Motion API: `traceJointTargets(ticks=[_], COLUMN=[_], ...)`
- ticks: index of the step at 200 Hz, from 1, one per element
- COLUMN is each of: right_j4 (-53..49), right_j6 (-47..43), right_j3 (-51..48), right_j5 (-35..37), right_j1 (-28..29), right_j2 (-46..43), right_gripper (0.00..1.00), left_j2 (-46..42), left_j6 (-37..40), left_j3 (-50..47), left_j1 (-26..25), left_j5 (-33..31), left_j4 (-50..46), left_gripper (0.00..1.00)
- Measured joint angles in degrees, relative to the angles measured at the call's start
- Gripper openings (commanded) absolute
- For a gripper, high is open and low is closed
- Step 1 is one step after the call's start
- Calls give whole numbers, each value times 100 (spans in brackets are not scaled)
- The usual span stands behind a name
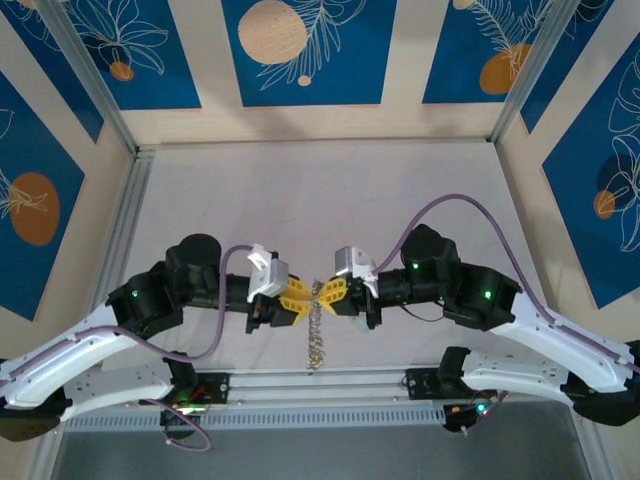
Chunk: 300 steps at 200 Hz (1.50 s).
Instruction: Put the keys on the keyring
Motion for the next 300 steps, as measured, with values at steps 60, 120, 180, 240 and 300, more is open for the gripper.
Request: traceJointTargets(ticks=[60, 120, 180, 240, 300], right_j4=[-317, -369, -264, -247, -181], right_j6=[-127, -166, -166, -170, -227], right_j3=[33, 39, 39, 39, 44], right_j5=[85, 90, 170, 175, 66], right_j1=[48, 81, 92, 92, 146], right_j2=[131, 149, 149, 164, 234], right_gripper=[0, 0, 0, 0, 0], left_j2=[195, 273, 136, 131, 120], left_j6=[166, 251, 352, 356, 380], left_j3=[55, 96, 103, 105, 105], left_j1=[0, 0, -4, -7, 0], left_j5=[4, -20, -214, -348, -706], left_j4=[-345, -437, -487, -492, -529], left_gripper=[25, 25, 32, 32, 32])
